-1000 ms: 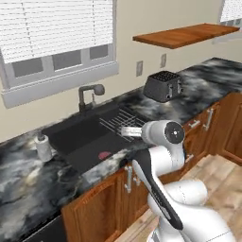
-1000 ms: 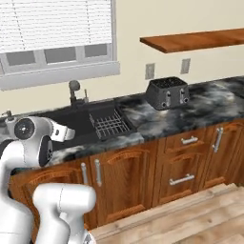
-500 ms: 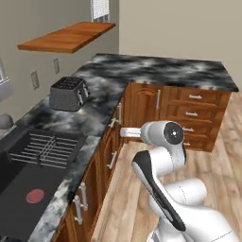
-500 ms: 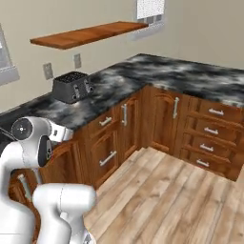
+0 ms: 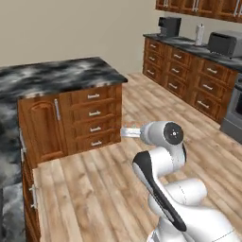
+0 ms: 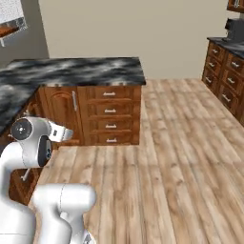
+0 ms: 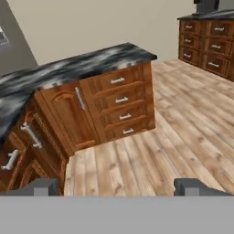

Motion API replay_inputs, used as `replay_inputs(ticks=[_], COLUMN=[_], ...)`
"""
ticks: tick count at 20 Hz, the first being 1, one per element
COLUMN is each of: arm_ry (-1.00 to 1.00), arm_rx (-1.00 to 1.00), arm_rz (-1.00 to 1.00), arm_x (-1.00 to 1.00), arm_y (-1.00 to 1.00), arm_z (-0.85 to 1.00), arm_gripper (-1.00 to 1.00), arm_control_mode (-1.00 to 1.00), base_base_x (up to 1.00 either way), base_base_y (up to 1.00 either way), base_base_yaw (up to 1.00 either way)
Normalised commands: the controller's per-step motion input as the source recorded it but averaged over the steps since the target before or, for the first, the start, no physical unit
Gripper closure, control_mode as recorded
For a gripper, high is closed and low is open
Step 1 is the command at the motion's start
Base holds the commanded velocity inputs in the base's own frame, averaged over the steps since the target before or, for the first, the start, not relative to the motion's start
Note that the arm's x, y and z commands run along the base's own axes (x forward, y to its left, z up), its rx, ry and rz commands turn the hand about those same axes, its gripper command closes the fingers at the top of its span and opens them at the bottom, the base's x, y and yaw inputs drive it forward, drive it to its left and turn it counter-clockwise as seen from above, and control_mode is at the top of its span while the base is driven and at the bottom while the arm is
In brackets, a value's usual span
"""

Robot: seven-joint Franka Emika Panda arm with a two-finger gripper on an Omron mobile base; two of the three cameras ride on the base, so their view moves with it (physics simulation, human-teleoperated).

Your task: Restock the sink supplies by placing the sponge and soap dispenser on the counter and next to the sink. Make sure the soap dispenser is upright.

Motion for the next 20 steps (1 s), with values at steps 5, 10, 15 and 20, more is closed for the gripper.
replay_inputs(ticks=[5, 10, 15, 20], arm_ry=[0.0, 0.0, 0.0, 0.0], arm_rx=[0.0, 0.0, 0.0, 0.0], arm_rz=[0.0, 0.0, 0.0, 0.0], arm_x=[0.0, 0.0, 0.0, 0.0], arm_y=[0.0, 0.0, 0.0, 0.0], arm_z=[0.0, 0.0, 0.0, 0.0], arm_gripper=[-1.0, -1.0, -1.0, -1.0], arm_control_mode=[1.0, 1.0, 1.0, 1.0], base_base_x=[0.01, 0.29, 0.74, 1.0], base_base_y=[0.0, 0.0, 0.0, 0.0], base_base_yaw=[-0.95, -0.85, -0.71, -0.55])
